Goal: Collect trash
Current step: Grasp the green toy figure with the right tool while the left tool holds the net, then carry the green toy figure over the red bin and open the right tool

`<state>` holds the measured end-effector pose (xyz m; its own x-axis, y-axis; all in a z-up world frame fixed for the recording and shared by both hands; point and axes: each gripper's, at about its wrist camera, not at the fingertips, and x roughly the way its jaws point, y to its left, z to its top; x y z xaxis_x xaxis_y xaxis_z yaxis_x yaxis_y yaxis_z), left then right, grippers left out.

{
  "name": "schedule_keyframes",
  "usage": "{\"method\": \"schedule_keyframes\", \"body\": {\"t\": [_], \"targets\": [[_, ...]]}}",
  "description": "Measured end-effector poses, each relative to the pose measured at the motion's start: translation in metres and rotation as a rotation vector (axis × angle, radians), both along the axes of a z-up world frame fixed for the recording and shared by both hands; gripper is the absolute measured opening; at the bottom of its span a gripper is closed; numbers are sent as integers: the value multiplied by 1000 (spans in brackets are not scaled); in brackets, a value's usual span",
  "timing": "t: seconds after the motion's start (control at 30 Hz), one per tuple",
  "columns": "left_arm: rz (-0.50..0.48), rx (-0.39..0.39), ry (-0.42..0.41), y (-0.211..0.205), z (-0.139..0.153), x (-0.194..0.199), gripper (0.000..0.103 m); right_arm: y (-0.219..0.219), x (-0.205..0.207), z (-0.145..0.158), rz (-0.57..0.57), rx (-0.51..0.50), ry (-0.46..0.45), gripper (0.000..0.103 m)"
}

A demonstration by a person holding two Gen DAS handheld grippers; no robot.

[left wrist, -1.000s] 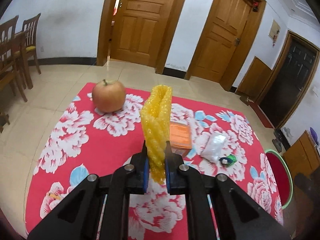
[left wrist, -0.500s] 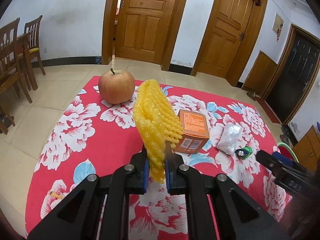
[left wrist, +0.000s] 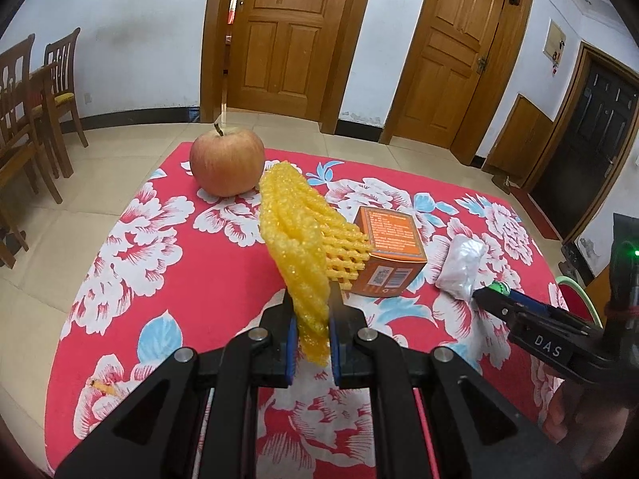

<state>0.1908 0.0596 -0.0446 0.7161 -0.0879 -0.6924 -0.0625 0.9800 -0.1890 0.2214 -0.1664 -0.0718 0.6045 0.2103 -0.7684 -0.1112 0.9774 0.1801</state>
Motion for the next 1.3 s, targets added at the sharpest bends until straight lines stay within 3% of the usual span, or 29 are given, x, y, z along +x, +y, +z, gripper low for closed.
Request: {"method": "schedule_keyframes", "body": {"t": [0.37, 0.83, 1.3], "targets": [[-4, 0, -4, -1, 1, -2, 11, -4, -4, 2, 9, 33, -9, 47], [-26, -7, -24, -4, 5, -5, 11, -29, -52, 37, -34, 72, -83, 47], [-67, -6, -64, -13, 11, -10, 11, -107, -113, 52, -224, 83, -137, 47]]}}
